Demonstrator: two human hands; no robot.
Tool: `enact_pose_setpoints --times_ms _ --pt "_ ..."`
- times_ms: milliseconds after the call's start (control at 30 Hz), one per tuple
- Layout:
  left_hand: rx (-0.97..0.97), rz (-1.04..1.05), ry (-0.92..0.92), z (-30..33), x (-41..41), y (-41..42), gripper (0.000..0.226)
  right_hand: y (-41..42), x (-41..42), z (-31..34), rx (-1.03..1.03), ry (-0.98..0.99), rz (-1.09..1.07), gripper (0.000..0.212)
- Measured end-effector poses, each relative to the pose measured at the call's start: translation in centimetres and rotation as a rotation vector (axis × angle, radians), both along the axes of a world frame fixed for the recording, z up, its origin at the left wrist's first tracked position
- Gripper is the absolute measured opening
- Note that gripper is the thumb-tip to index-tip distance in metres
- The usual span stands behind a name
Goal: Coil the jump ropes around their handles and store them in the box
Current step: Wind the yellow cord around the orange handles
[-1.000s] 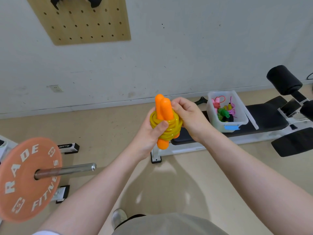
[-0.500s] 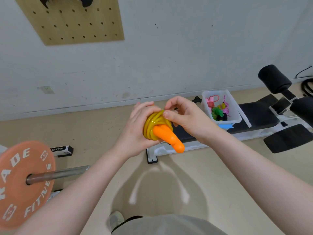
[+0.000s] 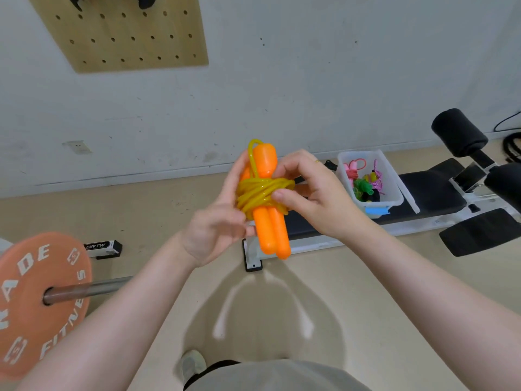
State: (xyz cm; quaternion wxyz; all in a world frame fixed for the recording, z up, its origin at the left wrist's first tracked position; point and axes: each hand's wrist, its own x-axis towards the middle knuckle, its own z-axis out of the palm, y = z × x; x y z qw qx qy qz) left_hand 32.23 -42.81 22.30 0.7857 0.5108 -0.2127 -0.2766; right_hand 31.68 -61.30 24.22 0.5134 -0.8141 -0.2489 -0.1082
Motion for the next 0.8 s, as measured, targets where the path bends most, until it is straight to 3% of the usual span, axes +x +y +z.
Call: enact_pose_setpoints --times_ms 67,167,267,400,433,667,800 --pt "-0.065 0.051 0.146 0.2 0.4 -0.4 0.097 -0.2 -0.1 -0.4 -0.081 -0.060 0.021 0.018" --pt "0.093 0.296 0.291 -0.9 0.6 -2.3 0.090 0.2 -0.1 -0.8 -0.255 -0.170 0.086 0.021" --pt "-0.002 0.272 0.380 -1.8 0.3 -2.7 0.093 -0.3 -0.1 -0.9 -0.204 -0.150 0.102 0.017" --pt "-0.058 0.155 0.311 -2.5 0.1 -2.3 0.091 -1.7 0.7 -0.3 0.234 0.181 -0.061 0.018" --pt "-0.059 0.112 0.300 -2.6 0.0 -2.5 0.088 -2.0 1.0 -0.2 0.261 0.214 -0.100 0.020" --pt "0.044 0.016 0.254 -2.4 0.0 -3.0 0.089 -1.7 1.5 1.1 0.016 0.150 -0.139 0.025" --pt "0.236 -0.030 0.012 -1.1 0.6 -2.8 0.079 -1.2 1.4 2.4 0.011 0.209 -0.091 0.023"
